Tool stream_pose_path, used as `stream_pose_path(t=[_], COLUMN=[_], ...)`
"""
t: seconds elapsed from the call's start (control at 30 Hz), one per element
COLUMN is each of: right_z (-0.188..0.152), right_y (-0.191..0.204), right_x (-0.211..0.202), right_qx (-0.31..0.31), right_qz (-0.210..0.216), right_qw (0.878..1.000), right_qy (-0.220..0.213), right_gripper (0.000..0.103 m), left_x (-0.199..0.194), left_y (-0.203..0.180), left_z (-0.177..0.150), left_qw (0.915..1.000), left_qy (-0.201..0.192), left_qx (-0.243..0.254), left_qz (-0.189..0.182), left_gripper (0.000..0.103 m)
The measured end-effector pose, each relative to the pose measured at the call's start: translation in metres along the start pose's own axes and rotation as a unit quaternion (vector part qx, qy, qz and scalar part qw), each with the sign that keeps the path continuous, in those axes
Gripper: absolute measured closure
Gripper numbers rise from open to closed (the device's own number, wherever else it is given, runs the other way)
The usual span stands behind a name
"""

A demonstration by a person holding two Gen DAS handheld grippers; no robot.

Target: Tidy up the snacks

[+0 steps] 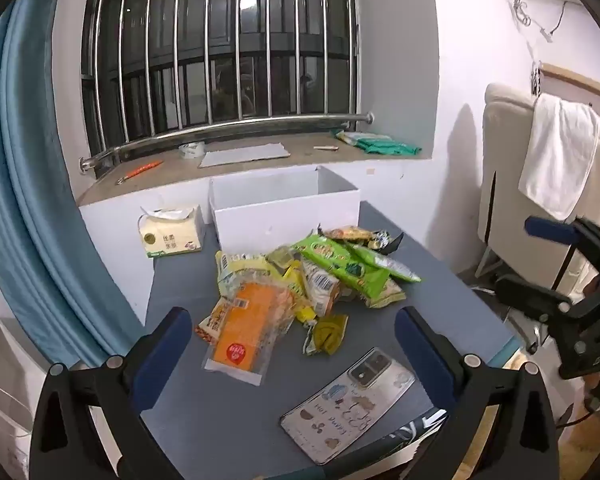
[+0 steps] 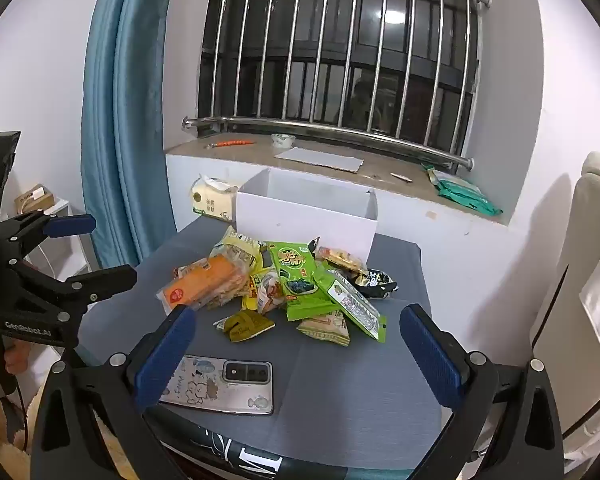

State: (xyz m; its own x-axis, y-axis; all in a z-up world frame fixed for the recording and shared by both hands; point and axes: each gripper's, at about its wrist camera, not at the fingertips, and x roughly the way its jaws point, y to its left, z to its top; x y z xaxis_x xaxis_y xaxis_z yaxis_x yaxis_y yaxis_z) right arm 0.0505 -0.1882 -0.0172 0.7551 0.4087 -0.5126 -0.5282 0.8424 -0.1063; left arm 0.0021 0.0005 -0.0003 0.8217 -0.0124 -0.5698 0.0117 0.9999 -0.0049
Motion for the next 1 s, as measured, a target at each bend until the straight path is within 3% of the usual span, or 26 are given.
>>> stream_pose_path(t=[0.07,0.1,0.17,0.3,1.0], right_z=[-0.001,-0.001,-0.002,0.000,-0.007], right_y=[0.000,0.000,-0.002,-0.004,-0.007], right_x=[0.001,0.002,0.004,0.001,0.004], right_qx=[0.004,0.004,0.003,0.009,0.028], right_qz=[0.005,0.007,0.007,0.007,0.014], right_qw=[1.000,1.000,1.000,1.000,1.000], right_qy=[0.001,0.002,0.004,0.003,0.006], right_gripper=[0.000,0.000,0.000,0.000,0.000], left_x=[0.005,0.000,0.002,-0.007,-0.004], left_y=[0.000,-0.005,-0.011,-0.012,0.000], left_z=[0.002,0.001,0.000,0.003,0.002], left_qw=[1.0000,0.9997,0.9994,0.9994,0.9997], left_qy=[0.003,-0.020,-0.025,-0.034,-0.022], left_qx=[-0.001,0.009,0.015,0.011,-0.010], left_qz=[0.000,0.012,0.016,0.001,-0.009], left_gripper=[0.000,0.000,0.000,0.000,0.000])
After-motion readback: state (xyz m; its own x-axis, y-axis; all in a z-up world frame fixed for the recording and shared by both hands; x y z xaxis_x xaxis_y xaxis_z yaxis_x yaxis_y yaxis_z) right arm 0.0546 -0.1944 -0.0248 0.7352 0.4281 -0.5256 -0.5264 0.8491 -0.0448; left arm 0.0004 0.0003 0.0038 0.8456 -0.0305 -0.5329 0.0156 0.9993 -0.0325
